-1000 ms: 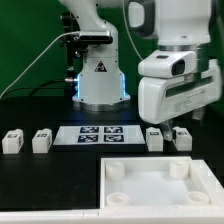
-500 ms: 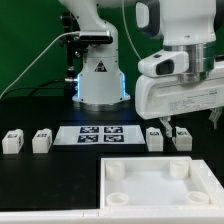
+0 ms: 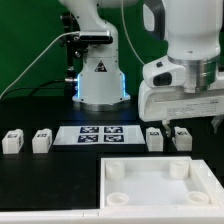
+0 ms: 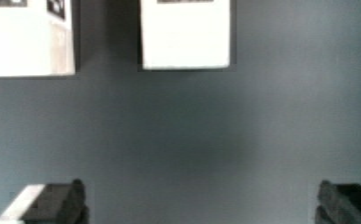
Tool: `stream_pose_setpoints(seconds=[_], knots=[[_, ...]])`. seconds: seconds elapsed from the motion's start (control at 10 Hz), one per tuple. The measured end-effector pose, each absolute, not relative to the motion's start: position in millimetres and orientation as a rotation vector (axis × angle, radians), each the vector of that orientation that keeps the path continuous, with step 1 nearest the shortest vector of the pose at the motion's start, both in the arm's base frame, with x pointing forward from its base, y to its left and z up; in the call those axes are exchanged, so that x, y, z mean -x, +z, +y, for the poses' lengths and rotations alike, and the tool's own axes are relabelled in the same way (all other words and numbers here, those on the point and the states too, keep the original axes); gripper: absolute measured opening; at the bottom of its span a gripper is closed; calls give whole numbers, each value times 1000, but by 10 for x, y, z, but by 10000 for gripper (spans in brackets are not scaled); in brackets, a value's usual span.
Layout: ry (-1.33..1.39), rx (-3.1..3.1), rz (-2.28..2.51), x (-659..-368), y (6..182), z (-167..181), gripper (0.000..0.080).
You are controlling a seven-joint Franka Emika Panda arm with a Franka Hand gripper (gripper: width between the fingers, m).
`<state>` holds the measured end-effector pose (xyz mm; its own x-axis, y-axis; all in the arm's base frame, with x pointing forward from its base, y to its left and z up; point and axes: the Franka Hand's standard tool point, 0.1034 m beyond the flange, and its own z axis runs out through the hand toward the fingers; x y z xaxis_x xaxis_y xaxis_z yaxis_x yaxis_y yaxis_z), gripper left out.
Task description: Assemble one leg
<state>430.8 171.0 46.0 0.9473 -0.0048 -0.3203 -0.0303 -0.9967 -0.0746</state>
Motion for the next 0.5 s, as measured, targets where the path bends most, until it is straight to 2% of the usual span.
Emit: stream_pose_setpoints(seconds=[0.2,0.3,0.5], knots=[[637,3023,-49,-4313,456,1775,649],[824,2982,-54,-4219,475,1739,649],[1138,2891,-55,-4213,457,1710,649]])
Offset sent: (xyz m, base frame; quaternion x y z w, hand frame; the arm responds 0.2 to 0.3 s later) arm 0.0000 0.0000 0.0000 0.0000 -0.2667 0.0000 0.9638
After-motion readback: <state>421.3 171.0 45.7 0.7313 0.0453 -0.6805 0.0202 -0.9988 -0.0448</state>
